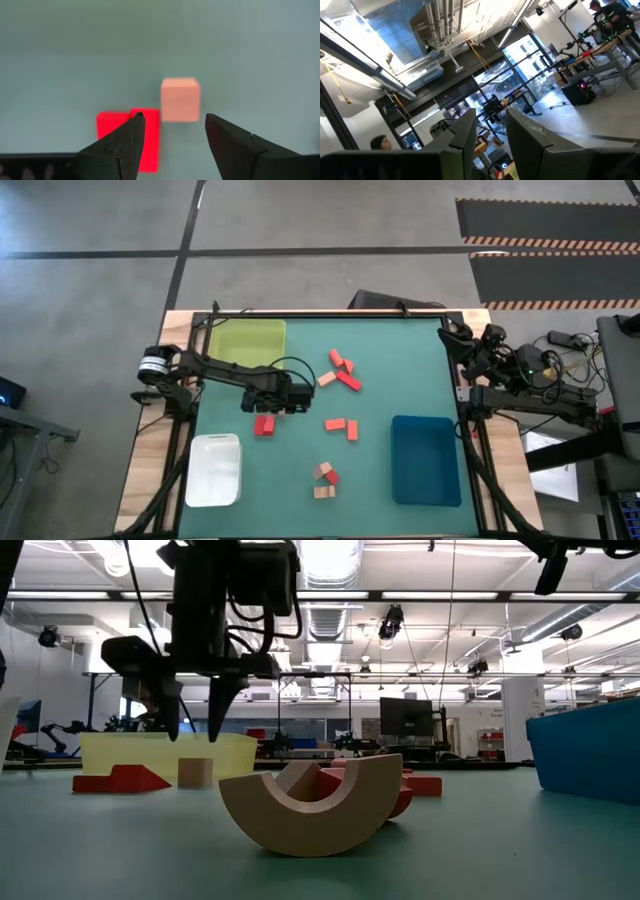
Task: Sort & place blocks by color
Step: Put the light brown block into the yellow bin
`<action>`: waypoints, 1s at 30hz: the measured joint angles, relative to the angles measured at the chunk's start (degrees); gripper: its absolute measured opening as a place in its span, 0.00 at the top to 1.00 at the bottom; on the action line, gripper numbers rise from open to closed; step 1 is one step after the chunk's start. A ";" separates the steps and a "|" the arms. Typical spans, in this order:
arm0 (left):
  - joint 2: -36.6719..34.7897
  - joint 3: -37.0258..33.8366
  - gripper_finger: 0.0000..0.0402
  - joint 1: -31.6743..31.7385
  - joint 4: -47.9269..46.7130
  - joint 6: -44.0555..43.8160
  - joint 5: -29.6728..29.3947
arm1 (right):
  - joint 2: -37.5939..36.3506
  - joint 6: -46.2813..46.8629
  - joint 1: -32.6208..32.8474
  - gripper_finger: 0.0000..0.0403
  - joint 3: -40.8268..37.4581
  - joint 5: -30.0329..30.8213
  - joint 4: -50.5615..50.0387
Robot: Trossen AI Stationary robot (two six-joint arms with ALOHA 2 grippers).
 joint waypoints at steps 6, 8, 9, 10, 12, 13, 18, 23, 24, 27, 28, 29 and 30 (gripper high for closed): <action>0.52 -0.30 0.52 0.14 2.00 0.28 -0.85 | -0.01 0.51 0.00 0.76 0.00 -0.02 -0.02; 1.19 -0.35 0.52 0.14 1.98 0.30 -0.93 | 0.00 0.52 0.00 0.76 0.00 -0.02 -0.02; 1.53 -0.35 0.52 0.14 2.00 0.32 -0.99 | 0.00 0.52 0.00 0.76 0.00 -0.02 -0.03; 1.85 -0.45 0.52 0.14 2.09 0.32 -1.00 | 0.00 0.52 0.00 0.76 0.00 -0.02 -0.02; 2.47 -0.66 0.52 0.14 2.60 0.34 -1.01 | 0.00 0.52 0.00 0.76 0.00 -0.02 -0.02; 2.70 -0.78 0.52 0.14 2.89 0.34 -1.03 | 0.00 0.52 0.00 0.76 0.00 -0.04 -0.02; 3.97 -1.34 0.52 0.14 2.78 0.38 -1.04 | 0.00 0.54 0.00 0.76 0.00 -0.20 -0.04; 4.33 -2.51 0.52 0.14 3.67 0.38 -1.04 | 0.00 0.61 0.00 0.76 0.00 -1.49 -0.06; 4.22 -2.80 0.52 0.14 4.38 0.38 -1.03 | 0.00 0.61 0.00 0.76 0.00 -1.51 -0.06; 4.11 -2.98 0.52 0.16 4.31 0.38 -1.03 | 0.00 0.61 0.00 0.76 0.00 -1.51 -0.06; 4.07 -2.93 0.52 0.18 4.39 0.39 -1.04 | 0.00 0.61 0.00 0.76 0.00 -1.51 -0.07; 4.07 -2.88 0.53 0.18 4.40 0.52 -1.02 | 0.00 0.60 0.00 0.76 0.00 -1.51 -0.08; 4.07 -2.86 0.54 0.18 4.42 0.92 -1.03 | 0.00 0.59 0.00 0.76 0.00 -1.51 -0.06</action>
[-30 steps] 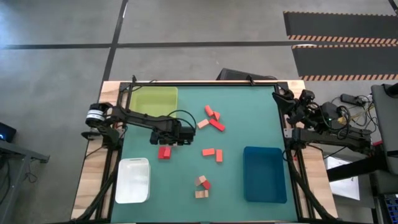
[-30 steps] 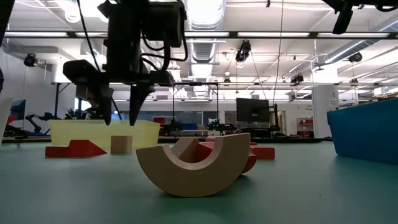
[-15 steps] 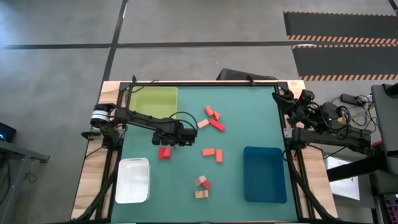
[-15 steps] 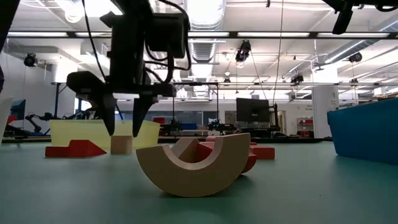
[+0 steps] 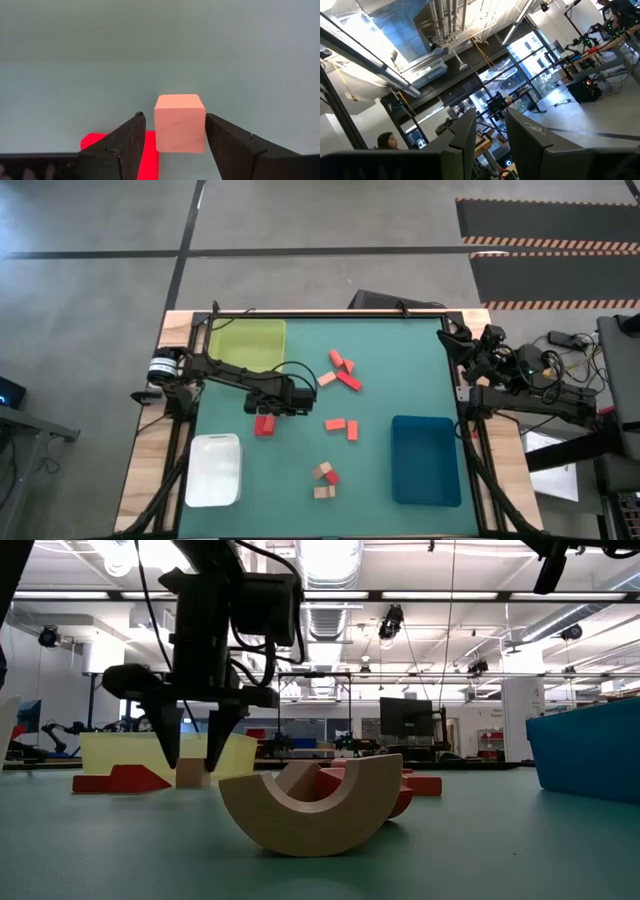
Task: Sort & place blocks by color
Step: Put the light brown block into the yellow bin
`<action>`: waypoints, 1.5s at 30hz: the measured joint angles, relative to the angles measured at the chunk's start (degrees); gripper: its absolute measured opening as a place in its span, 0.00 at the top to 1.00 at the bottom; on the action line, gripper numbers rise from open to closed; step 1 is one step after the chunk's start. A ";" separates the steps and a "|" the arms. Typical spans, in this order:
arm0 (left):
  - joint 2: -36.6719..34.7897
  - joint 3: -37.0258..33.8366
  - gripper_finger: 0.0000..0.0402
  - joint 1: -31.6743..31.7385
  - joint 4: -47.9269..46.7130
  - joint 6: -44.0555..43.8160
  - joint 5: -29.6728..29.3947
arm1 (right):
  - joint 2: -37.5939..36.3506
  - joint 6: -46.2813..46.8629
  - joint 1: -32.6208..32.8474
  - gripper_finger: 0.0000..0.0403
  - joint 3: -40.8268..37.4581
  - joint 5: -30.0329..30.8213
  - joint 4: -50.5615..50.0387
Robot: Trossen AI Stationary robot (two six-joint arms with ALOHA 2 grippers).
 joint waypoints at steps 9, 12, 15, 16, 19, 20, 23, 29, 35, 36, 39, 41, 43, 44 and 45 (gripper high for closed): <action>-0.07 -0.20 0.70 0.00 0.99 0.51 0.01 | 0.00 -0.17 0.00 0.76 0.00 0.00 -0.02; -0.07 -0.20 0.71 -0.02 0.99 0.51 0.02 | 0.02 -0.30 0.00 0.76 0.00 0.02 -0.18; -0.11 0.35 0.71 -0.01 0.92 1.54 0.16 | 0.02 -0.22 0.00 0.76 0.00 0.02 -1.13; -0.15 0.85 0.70 -0.03 0.87 2.06 0.25 | 0.02 -0.17 0.00 0.76 -0.02 0.02 -1.65; -0.77 2.68 0.69 -0.04 0.40 3.93 1.30 | 0.09 0.82 0.00 0.76 -0.02 0.01 -3.17; -1.04 3.34 0.69 -0.03 0.08 4.86 1.92 | 0.09 1.80 0.00 0.76 -0.02 0.02 -3.59; -1.76 6.36 0.69 -0.04 -2.50 7.24 3.28 | 0.09 2.12 0.00 0.76 -0.02 0.02 -4.71; -5.78 13.54 0.68 0.28 -11.44 13.89 5.39 | 0.44 2.12 0.00 0.76 -0.02 3.41 -4.62; -12.66 18.24 0.68 2.95 -17.62 18.65 5.45 | 0.95 1.69 0.00 0.76 -0.04 8.46 -4.17; -13.75 18.49 0.68 3.82 -19.03 18.64 5.46 | 1.06 1.63 0.00 0.76 -0.04 9.18 -4.13; -17.11 18.59 0.68 6.92 -21.78 18.62 5.36 | 1.22 1.58 0.00 0.76 -0.04 11.31 -4.18; -19.21 18.58 0.68 9.44 -23.35 19.41 4.62 | 1.29 1.57 0.00 0.76 -0.04 12.73 -4.15; -21.13 18.19 0.68 12.36 -24.17 22.53 3.58 | 1.31 1.56 0.00 0.76 -0.04 14.10 -4.18; -21.88 17.95 0.68 13.99 -24.08 24.45 2.98 | 1.31 1.60 0.00 0.76 -0.04 14.71 -4.17; -22.36 17.84 0.68 15.61 -24.14 26.17 2.90 | 1.31 1.78 0.00 0.76 -0.04 15.56 -4.17</action>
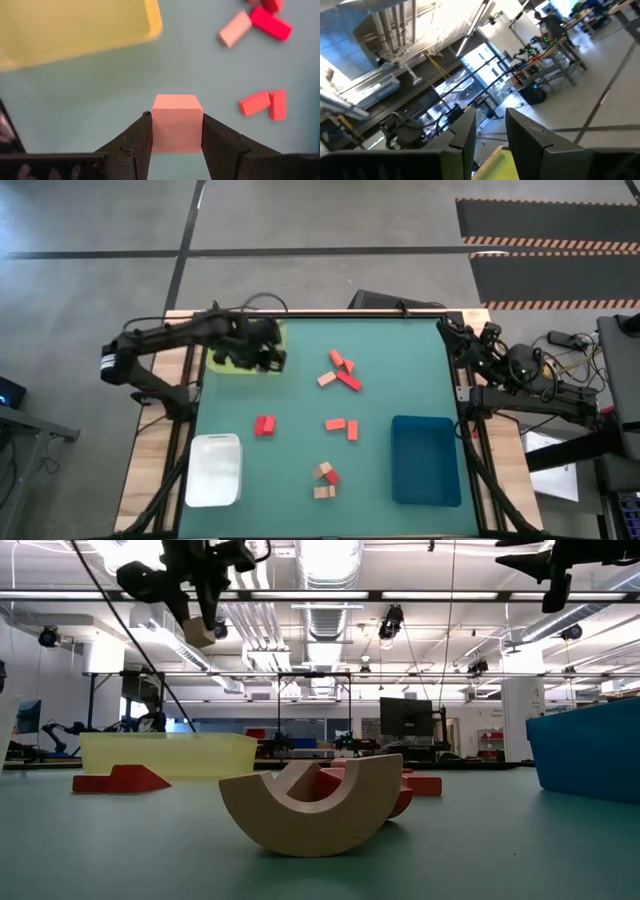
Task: Sort & place blocks by color
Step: Put the light brown block into the yellow bin
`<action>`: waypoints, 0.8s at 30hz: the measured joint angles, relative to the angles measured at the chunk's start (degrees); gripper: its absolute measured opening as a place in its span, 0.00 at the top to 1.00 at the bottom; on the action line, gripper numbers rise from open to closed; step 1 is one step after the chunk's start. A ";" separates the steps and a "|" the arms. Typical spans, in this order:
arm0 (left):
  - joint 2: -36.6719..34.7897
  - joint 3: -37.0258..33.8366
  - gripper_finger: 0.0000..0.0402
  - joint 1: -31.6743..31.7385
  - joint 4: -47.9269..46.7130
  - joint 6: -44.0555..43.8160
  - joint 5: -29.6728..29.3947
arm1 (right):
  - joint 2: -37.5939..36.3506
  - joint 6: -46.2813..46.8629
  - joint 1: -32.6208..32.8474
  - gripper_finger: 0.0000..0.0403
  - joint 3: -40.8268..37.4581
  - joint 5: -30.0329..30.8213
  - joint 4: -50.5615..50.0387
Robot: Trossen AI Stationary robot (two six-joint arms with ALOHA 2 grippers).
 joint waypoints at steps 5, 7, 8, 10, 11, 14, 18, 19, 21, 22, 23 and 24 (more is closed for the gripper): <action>-1.12 -0.07 0.68 8.50 0.02 10.32 -0.72 | 0.00 0.05 0.00 0.76 0.00 1.57 0.02; -0.52 -0.07 0.68 11.79 0.10 14.45 -1.01 | 0.22 0.05 0.00 0.76 0.00 1.66 0.04; 0.00 -0.09 0.68 13.42 0.18 16.41 -1.04 | 0.30 0.06 0.00 0.76 0.00 1.65 0.02; 1.19 -0.19 0.68 16.43 0.66 20.20 -1.05 | 0.35 0.19 0.00 0.76 0.00 1.65 -0.04; 1.90 -0.25 0.68 17.77 0.90 21.57 -1.05 | 0.42 0.20 0.00 0.76 0.00 1.64 0.06; 4.35 -0.65 0.68 21.35 1.27 25.42 -1.03 | 0.44 0.23 0.00 0.76 0.00 1.64 0.02; 7.89 -2.17 0.68 24.77 3.00 29.59 -1.01 | 0.65 0.91 0.00 0.76 0.00 1.64 0.00; 8.71 -2.64 0.68 25.49 3.93 30.34 -1.01 | 0.72 1.21 0.00 0.76 0.00 1.62 0.00; 10.30 -4.00 0.68 26.77 6.52 31.46 -1.00 | 0.72 1.25 0.00 0.76 0.00 1.62 0.02; 10.94 -4.89 0.68 27.43 7.82 31.54 -1.00 | 0.72 1.25 0.00 0.76 0.00 1.62 0.01; 11.52 -5.86 0.68 28.09 8.80 31.52 -0.98 | 0.72 1.25 0.00 0.76 0.00 1.62 0.02; 11.91 -6.81 0.68 28.68 9.88 31.46 -0.98 | 0.72 1.25 0.00 0.76 0.00 1.62 0.02</action>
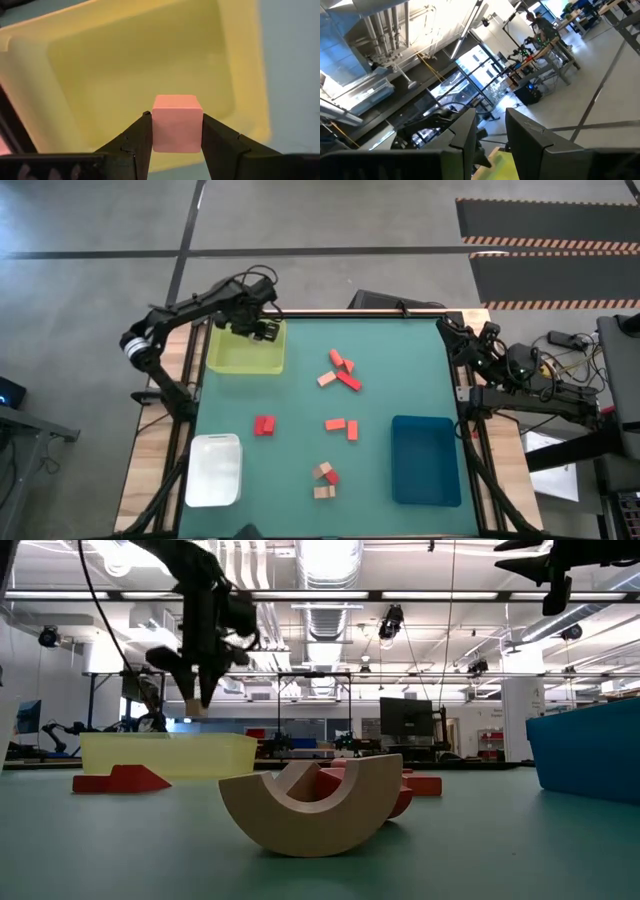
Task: Sort & place blocks by color
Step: Put the light brown block into the yellow bin
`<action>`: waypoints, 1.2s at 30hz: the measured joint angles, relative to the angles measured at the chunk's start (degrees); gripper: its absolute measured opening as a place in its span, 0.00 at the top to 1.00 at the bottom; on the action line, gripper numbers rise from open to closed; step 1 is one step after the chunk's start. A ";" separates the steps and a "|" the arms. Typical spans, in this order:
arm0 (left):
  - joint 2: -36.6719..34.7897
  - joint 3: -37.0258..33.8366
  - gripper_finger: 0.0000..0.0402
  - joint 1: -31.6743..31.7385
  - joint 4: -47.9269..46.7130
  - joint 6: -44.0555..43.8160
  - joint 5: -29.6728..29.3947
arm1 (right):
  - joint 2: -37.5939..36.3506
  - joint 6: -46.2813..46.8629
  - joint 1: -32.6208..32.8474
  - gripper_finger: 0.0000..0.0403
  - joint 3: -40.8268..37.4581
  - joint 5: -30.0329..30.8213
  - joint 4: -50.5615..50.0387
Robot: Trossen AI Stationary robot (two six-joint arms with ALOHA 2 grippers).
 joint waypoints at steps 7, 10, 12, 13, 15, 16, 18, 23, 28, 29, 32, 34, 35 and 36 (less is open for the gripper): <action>0.70 -8.08 0.68 3.62 7.33 -0.37 -0.20 | 0.00 -0.02 0.00 0.76 0.00 0.00 -0.01; 0.70 -11.14 0.68 4.59 9.91 -1.51 -2.27 | 0.00 -0.02 0.00 0.76 0.00 0.00 0.00; 0.70 -12.75 0.68 4.91 12.01 -1.77 -3.80 | 0.02 -0.04 0.00 0.76 0.00 0.00 -0.02; 0.70 -13.38 0.68 4.93 12.60 -1.80 -4.68 | 0.02 -0.05 0.00 0.76 0.00 0.00 -0.02; 0.69 -14.52 0.68 5.01 14.13 -1.80 -6.77 | 0.02 -0.05 0.00 0.76 0.00 0.00 -0.02; 0.69 -15.12 0.68 5.13 15.17 -1.84 -7.64 | 0.02 -0.06 0.00 0.76 0.00 0.00 -0.02; 0.68 -16.32 0.68 5.52 17.08 -1.84 -8.15 | 0.02 -0.06 0.00 0.76 0.00 0.00 -0.02; 0.68 -19.35 0.68 6.38 22.21 -3.26 -8.41 | 0.02 -0.06 0.00 0.76 0.00 0.02 -0.02; 0.68 -20.68 0.68 6.38 24.12 -3.61 -8.44 | 0.02 0.38 0.00 0.76 0.00 0.04 -0.02; 0.68 -20.69 0.68 6.40 24.24 -3.66 -8.44 | 0.02 0.38 0.00 0.76 0.00 0.09 -0.02; 0.68 -20.62 0.68 6.51 24.85 -4.66 -8.46 | 0.02 0.40 0.00 0.76 0.00 0.38 -0.02; 0.68 -20.62 0.67 6.59 25.14 -4.77 -8.44 | 0.02 0.37 0.00 0.76 0.00 0.44 -0.02; 0.68 -20.62 0.66 6.62 25.28 -4.77 -8.46 | 0.02 0.37 0.00 0.76 0.00 0.44 -0.02; 0.68 -20.62 0.66 6.62 25.26 -4.77 -8.46 | 0.02 0.37 0.00 0.76 0.00 0.44 -0.03</action>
